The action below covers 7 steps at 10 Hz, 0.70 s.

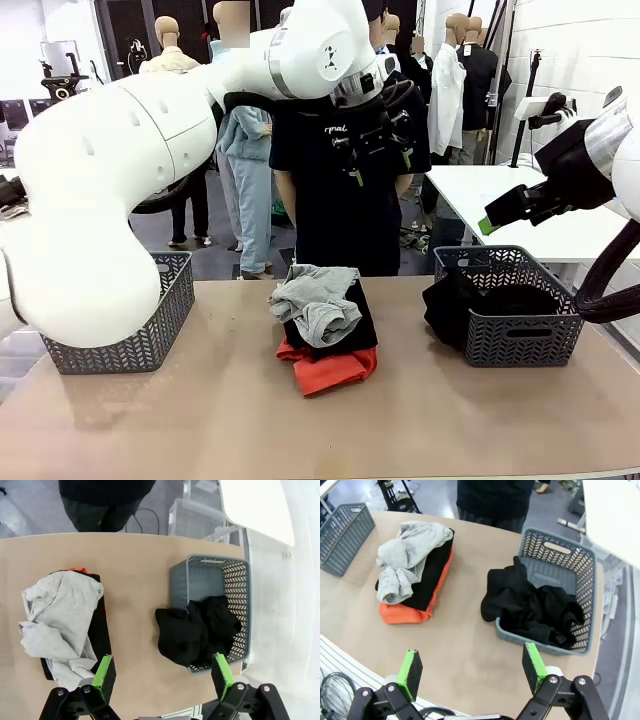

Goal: Sort the tops and bottoms.
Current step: Lift clothes from the center of the table with your right hand.

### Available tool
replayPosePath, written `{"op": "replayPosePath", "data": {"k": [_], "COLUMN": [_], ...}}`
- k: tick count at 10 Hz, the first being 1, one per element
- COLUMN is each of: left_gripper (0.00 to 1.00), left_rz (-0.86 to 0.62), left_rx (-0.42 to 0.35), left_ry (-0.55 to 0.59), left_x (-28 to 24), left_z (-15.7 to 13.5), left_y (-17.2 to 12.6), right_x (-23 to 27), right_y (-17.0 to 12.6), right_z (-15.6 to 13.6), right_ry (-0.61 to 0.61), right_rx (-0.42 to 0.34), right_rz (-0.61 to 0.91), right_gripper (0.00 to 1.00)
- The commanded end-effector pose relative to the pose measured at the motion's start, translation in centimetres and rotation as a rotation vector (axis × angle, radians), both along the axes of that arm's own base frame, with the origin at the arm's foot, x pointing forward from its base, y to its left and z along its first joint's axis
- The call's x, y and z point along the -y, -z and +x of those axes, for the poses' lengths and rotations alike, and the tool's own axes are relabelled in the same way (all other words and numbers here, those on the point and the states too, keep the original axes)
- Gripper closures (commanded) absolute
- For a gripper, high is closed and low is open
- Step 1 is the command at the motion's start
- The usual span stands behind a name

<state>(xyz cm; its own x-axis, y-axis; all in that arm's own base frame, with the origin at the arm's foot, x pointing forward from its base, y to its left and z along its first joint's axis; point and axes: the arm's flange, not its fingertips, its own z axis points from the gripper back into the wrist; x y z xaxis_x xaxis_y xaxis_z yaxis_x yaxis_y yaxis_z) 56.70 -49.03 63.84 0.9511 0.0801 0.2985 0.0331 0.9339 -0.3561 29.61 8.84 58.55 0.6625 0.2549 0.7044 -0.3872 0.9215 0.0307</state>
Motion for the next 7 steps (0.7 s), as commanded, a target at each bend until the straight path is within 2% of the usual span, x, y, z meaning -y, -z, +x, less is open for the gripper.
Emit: {"op": "replayPosePath", "data": {"k": [1,5,6,7], "left_gripper": [0.0,0.0,0.0,0.0], "left_rz": [-0.06,-0.04,0.034,0.036], "left_rx": [-0.081,-0.075,-0.05,-0.183], "left_ry": [0.053,0.037,-0.013,-0.042], "left_x": [1.2,1.5,-2.7,-6.5], "left_z": [0.2,-0.1,-0.3,-0.8], "left_y": [2.1,2.3,4.0,6.3], "right_x": [-0.1,-0.1,-0.1,-0.1], "right_y": [0.1,0.1,0.1,0.1], "right_z": [0.3,0.3,0.3,0.3], "right_ry": [-0.012,-0.012,-0.012,-0.012], "right_rx": [0.01,0.01,0.01,0.01], "right_rz": [-0.003,-0.003,-0.003,-0.003], "right_gripper": [0.0,0.0,0.0,0.0]}}
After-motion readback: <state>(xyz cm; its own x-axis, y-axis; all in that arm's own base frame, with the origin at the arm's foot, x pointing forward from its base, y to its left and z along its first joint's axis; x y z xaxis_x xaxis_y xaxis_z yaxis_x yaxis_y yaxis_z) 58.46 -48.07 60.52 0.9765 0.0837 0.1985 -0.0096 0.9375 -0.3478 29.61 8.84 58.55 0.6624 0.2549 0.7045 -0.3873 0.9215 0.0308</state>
